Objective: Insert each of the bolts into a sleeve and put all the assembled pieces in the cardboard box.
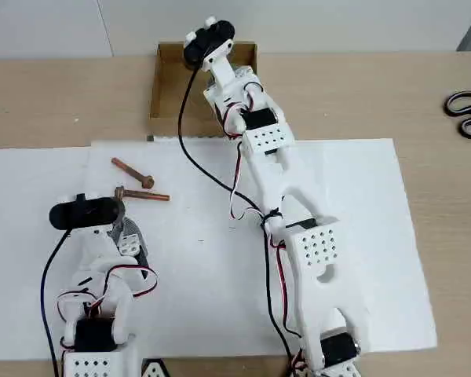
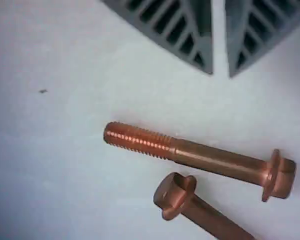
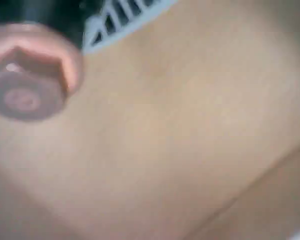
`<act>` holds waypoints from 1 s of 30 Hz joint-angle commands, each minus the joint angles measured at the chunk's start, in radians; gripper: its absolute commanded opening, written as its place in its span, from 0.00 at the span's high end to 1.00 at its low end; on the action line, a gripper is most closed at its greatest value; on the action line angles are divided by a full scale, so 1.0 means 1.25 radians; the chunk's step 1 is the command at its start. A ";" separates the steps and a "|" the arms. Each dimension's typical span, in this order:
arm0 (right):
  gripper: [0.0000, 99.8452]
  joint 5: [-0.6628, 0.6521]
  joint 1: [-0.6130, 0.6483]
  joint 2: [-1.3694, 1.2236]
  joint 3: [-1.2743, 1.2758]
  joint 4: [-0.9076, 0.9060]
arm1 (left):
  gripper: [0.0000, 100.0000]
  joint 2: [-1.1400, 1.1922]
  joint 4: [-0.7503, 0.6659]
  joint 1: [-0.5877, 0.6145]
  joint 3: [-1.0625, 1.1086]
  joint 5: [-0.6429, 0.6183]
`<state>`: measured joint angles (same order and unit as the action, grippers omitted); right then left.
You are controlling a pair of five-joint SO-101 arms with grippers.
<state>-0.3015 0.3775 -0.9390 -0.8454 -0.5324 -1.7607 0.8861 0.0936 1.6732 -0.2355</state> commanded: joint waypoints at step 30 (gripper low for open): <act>0.84 0.126 0.053 0.287 -0.064 -0.457 | 0.99 -0.007 -0.018 0.006 -0.003 -0.001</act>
<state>-0.1741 0.4404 -0.6935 -0.8700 -1.0280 -1.7607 0.8861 0.0936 1.6732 -0.2355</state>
